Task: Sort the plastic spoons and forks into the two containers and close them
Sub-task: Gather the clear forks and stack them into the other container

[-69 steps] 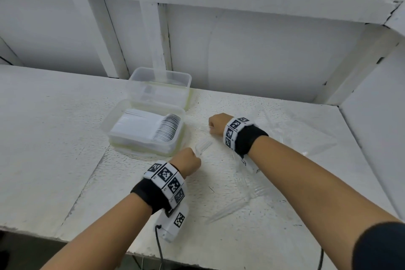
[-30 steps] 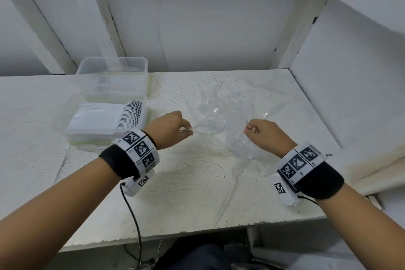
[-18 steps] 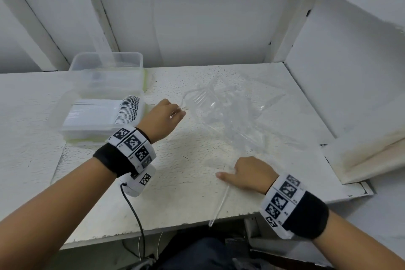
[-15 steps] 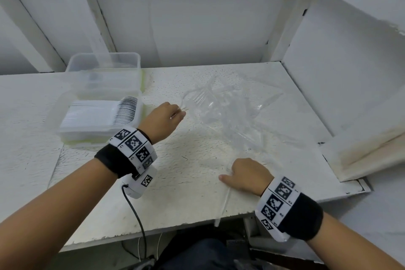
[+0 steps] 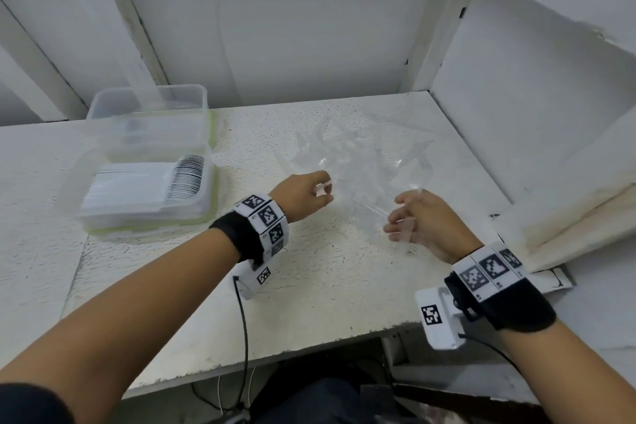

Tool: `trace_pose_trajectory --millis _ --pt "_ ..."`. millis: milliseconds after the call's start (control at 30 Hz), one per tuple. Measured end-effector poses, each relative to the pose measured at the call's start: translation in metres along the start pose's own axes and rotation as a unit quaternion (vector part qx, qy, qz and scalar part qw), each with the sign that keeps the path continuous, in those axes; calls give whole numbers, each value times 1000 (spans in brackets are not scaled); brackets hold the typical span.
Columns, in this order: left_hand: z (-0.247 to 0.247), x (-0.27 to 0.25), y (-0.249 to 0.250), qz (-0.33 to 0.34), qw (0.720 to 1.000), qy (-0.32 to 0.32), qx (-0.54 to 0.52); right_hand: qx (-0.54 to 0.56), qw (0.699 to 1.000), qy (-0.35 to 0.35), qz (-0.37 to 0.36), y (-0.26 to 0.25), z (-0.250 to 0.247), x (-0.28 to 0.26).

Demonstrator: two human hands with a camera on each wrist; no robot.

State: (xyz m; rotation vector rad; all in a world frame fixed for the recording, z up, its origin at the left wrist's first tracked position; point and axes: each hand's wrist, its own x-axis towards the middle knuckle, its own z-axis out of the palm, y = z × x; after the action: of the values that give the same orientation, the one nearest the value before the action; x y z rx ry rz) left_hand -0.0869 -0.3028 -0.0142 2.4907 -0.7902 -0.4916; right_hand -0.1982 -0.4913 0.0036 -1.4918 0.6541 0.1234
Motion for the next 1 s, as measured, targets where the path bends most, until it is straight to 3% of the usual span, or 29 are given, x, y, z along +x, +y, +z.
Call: trace_pose_trajectory --millis 167,467,600,733,867,1000 --pt "13 18 1 7 985 -95 145 29 998 60 -16 4 -6 9" --pt "2 3 -1 46 969 -139 199 -156 981 85 -76 9 -11 16" --pt "-23 -16 -9 31 973 -173 148 -272 954 50 -112 9 -6 21" --pt "-45 -36 -26 -17 983 -162 81 -379 914 29 -138 4 7 25" --pt "-62 -60 -47 -80 991 -57 -93 -397 904 -13 -157 -10 34 28" --pt "-68 -78 -62 -141 933 55 -328 -445 869 -84 -201 -29 71 42"
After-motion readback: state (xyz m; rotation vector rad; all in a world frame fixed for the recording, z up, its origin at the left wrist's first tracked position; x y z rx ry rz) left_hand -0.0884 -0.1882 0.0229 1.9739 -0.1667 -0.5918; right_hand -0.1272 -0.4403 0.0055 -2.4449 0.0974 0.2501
